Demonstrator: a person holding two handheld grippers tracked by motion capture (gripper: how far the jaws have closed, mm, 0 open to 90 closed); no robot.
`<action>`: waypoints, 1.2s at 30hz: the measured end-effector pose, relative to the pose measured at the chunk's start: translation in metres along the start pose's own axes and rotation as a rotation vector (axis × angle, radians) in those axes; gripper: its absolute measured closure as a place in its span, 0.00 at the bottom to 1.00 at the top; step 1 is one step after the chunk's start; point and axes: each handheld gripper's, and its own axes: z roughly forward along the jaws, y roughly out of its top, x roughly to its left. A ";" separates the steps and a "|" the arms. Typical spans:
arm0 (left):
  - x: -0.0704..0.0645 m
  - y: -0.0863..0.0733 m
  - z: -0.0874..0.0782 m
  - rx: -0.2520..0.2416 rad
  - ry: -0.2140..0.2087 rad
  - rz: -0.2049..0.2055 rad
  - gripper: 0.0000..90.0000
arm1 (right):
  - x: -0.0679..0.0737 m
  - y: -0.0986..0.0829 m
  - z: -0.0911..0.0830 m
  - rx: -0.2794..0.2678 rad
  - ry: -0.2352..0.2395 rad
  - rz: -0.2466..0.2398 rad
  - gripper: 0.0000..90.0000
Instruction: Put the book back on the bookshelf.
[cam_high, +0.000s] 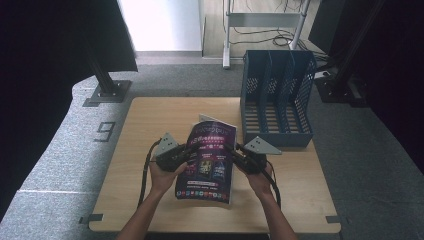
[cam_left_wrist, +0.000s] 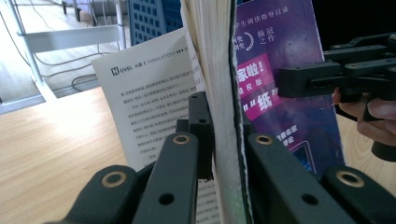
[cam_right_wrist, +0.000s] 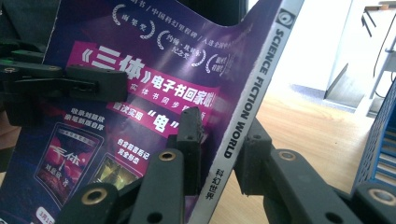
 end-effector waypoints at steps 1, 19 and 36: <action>0.000 0.000 0.000 0.000 0.000 0.002 0.95 | 0.000 0.000 -0.001 -0.003 0.001 0.000 0.82; 0.007 0.021 0.005 -0.029 0.003 0.042 0.95 | -0.004 0.016 -0.002 -0.079 -0.025 -0.033 0.86; 0.007 0.016 0.014 -0.009 0.008 0.060 0.95 | -0.008 0.008 -0.004 -0.078 -0.018 -0.048 0.87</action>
